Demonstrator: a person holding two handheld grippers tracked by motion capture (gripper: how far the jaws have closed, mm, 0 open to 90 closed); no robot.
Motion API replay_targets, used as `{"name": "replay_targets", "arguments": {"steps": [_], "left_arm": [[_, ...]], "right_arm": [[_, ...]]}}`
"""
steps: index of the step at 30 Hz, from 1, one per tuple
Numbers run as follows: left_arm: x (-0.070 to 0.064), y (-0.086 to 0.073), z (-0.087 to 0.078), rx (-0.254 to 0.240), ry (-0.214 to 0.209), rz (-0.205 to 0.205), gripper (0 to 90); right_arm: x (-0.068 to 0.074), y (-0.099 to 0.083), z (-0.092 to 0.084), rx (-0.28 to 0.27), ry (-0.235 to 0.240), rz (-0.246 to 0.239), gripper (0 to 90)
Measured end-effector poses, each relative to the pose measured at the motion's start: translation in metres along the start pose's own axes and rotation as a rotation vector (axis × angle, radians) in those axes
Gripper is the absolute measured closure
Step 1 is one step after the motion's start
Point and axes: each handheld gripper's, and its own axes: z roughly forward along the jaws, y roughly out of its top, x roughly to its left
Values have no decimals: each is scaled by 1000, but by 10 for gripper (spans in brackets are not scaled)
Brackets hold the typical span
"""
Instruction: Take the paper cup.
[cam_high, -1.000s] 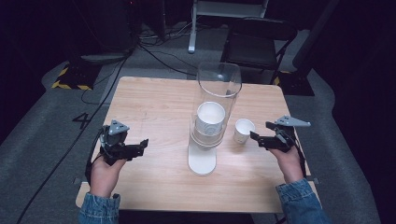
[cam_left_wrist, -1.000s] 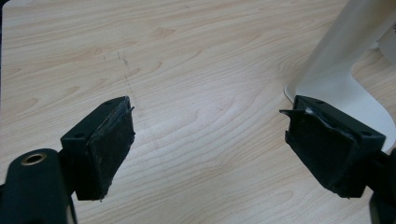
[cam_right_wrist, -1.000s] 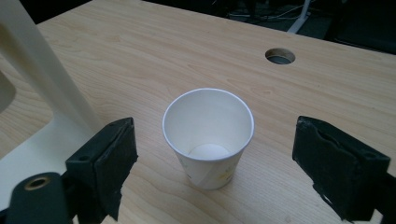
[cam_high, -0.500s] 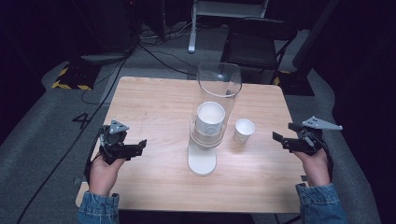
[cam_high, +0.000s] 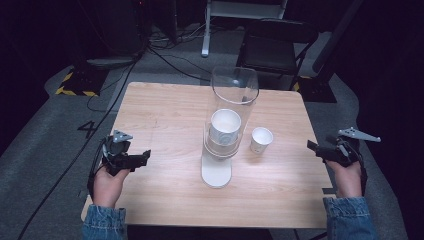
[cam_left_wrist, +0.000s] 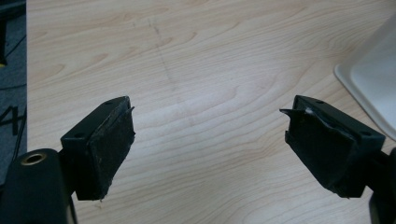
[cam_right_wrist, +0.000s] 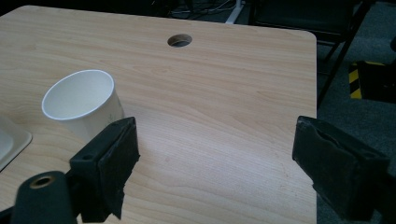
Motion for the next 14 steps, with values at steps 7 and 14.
{"name": "replay_targets", "arguments": {"steps": [7, 14], "left_arm": [[5, -4, 4, 11, -9, -29, 157], [5, -3, 4, 14, -16, -26, 156]], "right_arm": [[-5, -6, 8, 16, -13, 16, 154], [-3, -8, 14, 29, -4, 7, 154]]}}
